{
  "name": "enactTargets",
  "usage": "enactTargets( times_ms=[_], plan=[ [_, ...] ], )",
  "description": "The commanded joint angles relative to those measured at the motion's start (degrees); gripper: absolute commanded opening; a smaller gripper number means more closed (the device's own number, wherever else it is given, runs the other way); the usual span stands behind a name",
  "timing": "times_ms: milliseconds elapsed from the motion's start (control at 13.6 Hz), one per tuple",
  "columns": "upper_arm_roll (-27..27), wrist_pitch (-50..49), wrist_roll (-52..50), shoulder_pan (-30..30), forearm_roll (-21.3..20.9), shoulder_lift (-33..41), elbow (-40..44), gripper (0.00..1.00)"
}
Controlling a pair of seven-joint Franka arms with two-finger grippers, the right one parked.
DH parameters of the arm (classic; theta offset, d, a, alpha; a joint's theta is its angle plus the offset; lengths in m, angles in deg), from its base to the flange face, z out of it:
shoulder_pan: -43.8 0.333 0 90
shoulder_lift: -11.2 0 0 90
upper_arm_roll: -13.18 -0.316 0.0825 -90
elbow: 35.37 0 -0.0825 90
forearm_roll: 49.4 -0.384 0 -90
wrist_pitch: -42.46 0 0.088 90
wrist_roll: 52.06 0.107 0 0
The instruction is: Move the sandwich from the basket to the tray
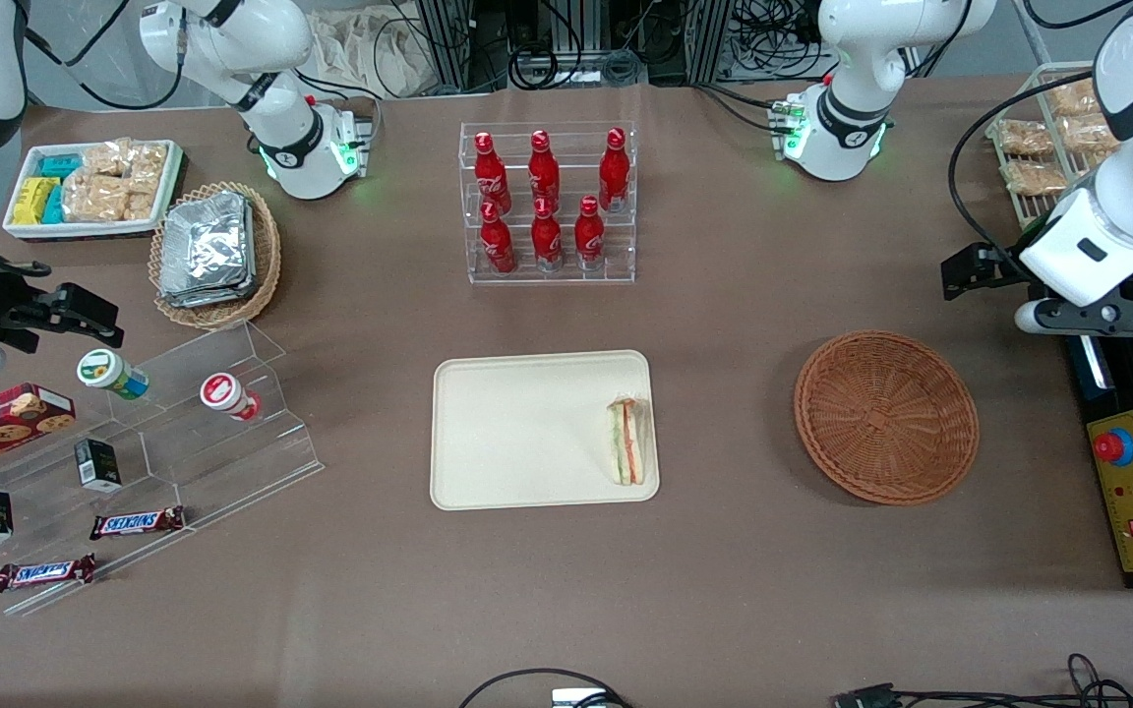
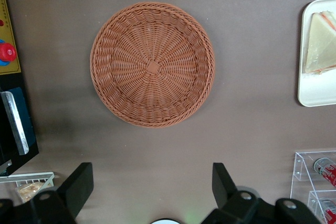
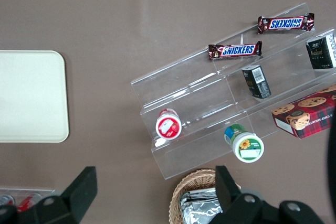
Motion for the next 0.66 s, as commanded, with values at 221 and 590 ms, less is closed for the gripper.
enactTargets(
  times_ms=[221,590],
  plan=[
    [0.49,-0.40,-0.47,0.48,-0.90,0.09,0.01,1.00],
    [0.32,-0.22,-0.39,1.00,-0.81,0.09,0.09,1.00]
  ],
)
